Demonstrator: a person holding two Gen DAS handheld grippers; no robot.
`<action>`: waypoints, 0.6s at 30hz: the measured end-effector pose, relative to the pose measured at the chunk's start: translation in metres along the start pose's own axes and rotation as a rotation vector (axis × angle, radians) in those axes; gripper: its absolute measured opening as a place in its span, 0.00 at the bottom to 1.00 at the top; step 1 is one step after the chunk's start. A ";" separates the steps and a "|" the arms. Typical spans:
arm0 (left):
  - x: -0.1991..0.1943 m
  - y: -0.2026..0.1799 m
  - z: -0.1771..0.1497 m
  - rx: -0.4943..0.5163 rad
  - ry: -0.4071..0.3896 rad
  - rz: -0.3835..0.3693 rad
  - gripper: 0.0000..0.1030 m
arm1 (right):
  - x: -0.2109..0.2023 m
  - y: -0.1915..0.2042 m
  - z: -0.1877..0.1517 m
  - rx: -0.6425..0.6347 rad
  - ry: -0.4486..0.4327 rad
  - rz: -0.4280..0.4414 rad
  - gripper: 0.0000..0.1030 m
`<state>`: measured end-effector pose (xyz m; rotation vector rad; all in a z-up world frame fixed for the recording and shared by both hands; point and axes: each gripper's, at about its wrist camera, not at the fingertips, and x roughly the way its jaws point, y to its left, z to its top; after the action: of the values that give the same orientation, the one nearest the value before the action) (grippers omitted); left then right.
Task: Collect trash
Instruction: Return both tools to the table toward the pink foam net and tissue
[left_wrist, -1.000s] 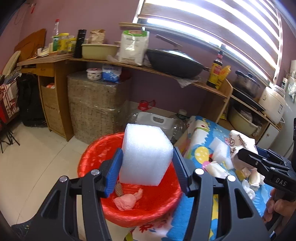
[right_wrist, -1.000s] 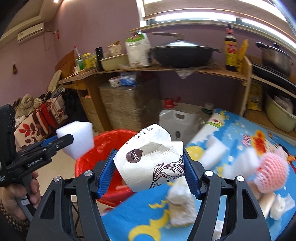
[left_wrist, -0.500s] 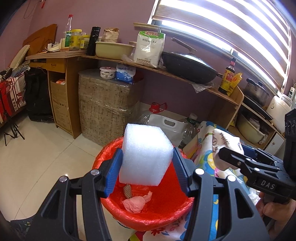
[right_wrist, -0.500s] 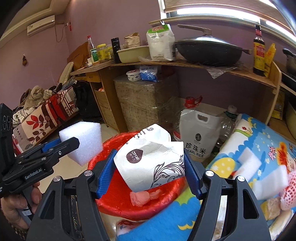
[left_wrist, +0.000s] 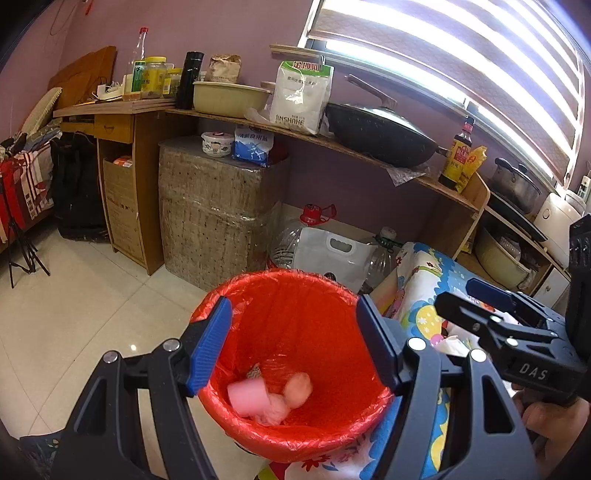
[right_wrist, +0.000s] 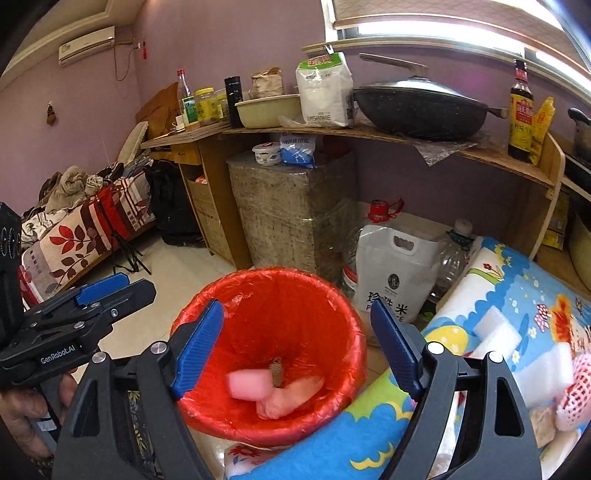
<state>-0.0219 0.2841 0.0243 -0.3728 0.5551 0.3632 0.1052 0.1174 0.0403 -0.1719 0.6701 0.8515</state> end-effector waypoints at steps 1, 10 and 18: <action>0.000 -0.002 -0.001 0.001 0.001 -0.003 0.65 | -0.003 -0.002 -0.001 0.003 0.000 -0.004 0.75; -0.009 -0.030 -0.006 0.047 -0.015 -0.046 0.65 | -0.043 -0.029 -0.012 0.040 -0.039 -0.071 0.76; -0.015 -0.075 -0.011 0.097 -0.026 -0.091 0.77 | -0.088 -0.062 -0.029 0.087 -0.068 -0.134 0.76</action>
<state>-0.0069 0.2103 0.0420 -0.2988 0.5265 0.2528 0.0965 0.0085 0.0642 -0.1081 0.6231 0.6955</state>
